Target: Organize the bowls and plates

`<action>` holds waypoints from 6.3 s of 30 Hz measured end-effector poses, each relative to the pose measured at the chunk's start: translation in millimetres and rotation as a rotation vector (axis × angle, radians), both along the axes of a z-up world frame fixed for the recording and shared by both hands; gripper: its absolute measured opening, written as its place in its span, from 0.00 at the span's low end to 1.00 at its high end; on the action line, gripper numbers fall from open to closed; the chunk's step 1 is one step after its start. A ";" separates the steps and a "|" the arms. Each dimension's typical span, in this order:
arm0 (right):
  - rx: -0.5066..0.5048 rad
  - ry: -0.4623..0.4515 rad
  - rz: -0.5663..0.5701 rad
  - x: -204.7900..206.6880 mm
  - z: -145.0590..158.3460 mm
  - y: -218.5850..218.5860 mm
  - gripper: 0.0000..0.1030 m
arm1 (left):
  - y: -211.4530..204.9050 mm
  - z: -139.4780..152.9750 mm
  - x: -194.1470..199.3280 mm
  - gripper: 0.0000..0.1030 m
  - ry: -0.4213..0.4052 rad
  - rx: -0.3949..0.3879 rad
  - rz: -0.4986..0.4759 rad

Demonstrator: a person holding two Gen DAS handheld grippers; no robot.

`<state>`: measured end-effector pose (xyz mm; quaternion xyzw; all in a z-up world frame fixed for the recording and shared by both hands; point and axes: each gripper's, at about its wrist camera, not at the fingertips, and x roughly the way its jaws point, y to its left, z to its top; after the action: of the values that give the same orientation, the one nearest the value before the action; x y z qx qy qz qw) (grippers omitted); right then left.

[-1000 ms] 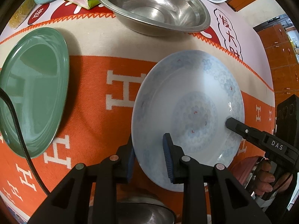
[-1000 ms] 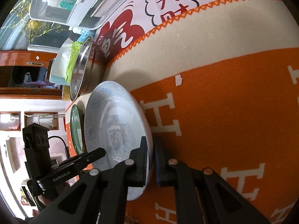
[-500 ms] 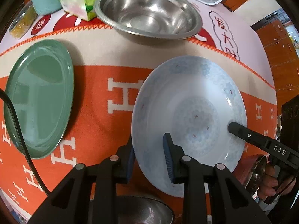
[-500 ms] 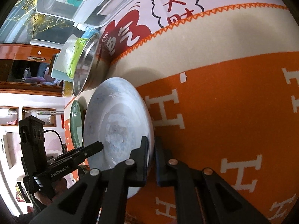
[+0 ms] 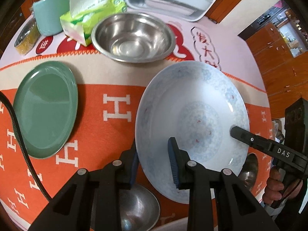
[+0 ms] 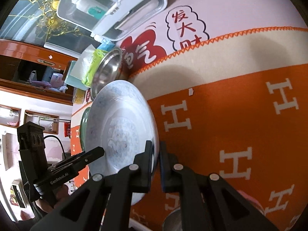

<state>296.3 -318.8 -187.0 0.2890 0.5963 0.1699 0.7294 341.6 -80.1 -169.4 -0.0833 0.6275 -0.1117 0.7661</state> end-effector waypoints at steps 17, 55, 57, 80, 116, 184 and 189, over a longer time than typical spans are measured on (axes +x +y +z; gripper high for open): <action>-0.003 -0.112 -0.039 -47.2 54.9 -10.5 0.07 | -5.9 54.1 -43.0 0.25 -0.122 -0.049 -0.023; -0.107 -0.204 -0.075 -210.2 104.6 19.9 0.08 | 33.4 93.3 -199.4 0.25 -0.220 -0.117 -0.133; -0.112 -0.190 -0.079 -216.8 100.5 21.8 0.08 | 34.5 89.3 -206.0 0.25 -0.207 -0.114 -0.144; -0.171 -0.001 -0.075 -269.5 42.7 40.2 0.09 | 31.8 30.3 -253.9 0.25 -0.035 -0.001 -0.213; -0.197 0.243 0.154 -243.6 -40.4 54.9 0.15 | 17.1 -47.6 -249.4 0.26 0.170 0.141 -0.085; -0.347 -0.199 0.026 -230.4 71.3 211.4 0.50 | 201.2 58.9 -223.3 0.76 -0.209 0.059 -0.151; -0.307 -0.245 -0.033 -230.2 73.2 243.5 0.51 | 232.2 61.7 -212.0 0.77 -0.200 0.058 -0.178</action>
<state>66.1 -75.3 -113.8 0.1612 0.5174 0.0989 0.8346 129.6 152.1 -107.6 0.0064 0.5559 -0.1690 0.8139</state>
